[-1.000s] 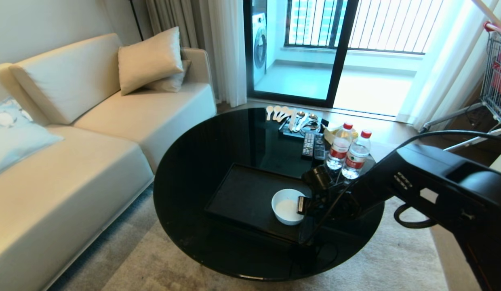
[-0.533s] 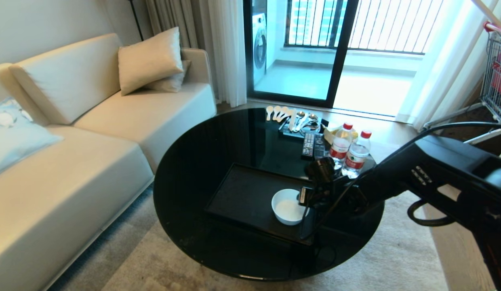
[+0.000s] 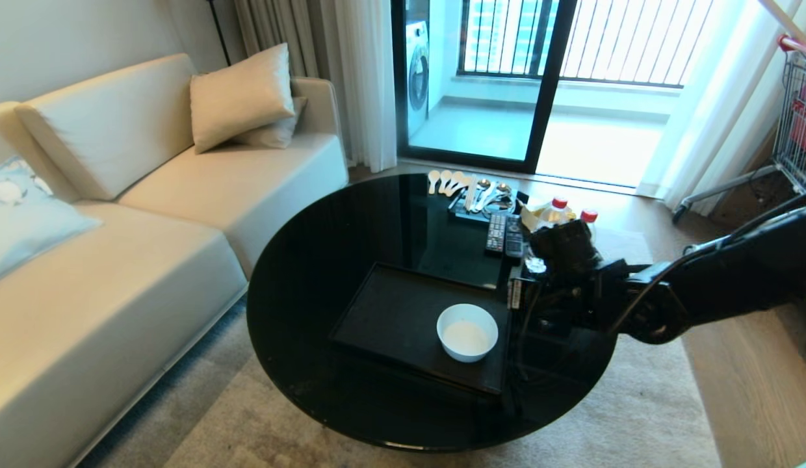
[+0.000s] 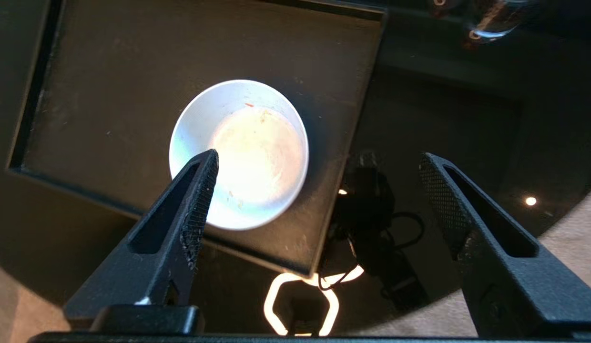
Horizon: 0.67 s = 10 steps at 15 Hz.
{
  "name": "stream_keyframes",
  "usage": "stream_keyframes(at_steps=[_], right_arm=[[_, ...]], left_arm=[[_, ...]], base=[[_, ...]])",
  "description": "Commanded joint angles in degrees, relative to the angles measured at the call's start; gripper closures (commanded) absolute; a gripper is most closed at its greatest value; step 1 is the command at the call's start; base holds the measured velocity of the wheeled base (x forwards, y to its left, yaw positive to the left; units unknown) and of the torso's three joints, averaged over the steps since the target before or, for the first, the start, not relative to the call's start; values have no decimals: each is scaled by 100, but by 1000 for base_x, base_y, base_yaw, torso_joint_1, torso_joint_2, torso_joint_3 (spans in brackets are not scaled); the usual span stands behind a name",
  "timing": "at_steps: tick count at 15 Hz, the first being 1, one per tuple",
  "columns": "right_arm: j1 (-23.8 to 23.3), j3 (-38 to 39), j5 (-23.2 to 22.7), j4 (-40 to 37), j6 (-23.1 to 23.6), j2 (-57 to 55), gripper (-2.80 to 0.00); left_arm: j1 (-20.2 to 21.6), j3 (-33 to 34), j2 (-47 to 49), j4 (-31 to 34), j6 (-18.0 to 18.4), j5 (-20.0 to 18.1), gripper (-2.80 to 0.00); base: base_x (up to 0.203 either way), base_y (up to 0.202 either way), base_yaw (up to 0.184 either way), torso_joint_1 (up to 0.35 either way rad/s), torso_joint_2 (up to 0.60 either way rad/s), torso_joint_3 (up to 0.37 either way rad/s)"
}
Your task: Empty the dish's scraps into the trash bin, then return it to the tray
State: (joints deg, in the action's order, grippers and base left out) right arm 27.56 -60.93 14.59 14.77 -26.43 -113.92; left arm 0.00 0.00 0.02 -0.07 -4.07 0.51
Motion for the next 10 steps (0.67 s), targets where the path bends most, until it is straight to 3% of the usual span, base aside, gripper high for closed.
stream_keyframes(at_steps=[1, 7, 10], right_arm=[[-11, 655, 13, 10, 90, 1095, -280], [-126, 2398, 26, -1, 712, 3068, -280], [-500, 3232, 30, 1, 1089, 3963, -280]], left_arm=[[0, 0, -2, -1, -6, 2, 0], [0, 0, -2, -1, -6, 2, 0], [0, 0, -2, -1, -6, 2, 0]], base=[[0, 0, 0, 0, 0, 0], [0, 0, 0, 0, 0, 0], [0, 0, 0, 0, 0, 0]])
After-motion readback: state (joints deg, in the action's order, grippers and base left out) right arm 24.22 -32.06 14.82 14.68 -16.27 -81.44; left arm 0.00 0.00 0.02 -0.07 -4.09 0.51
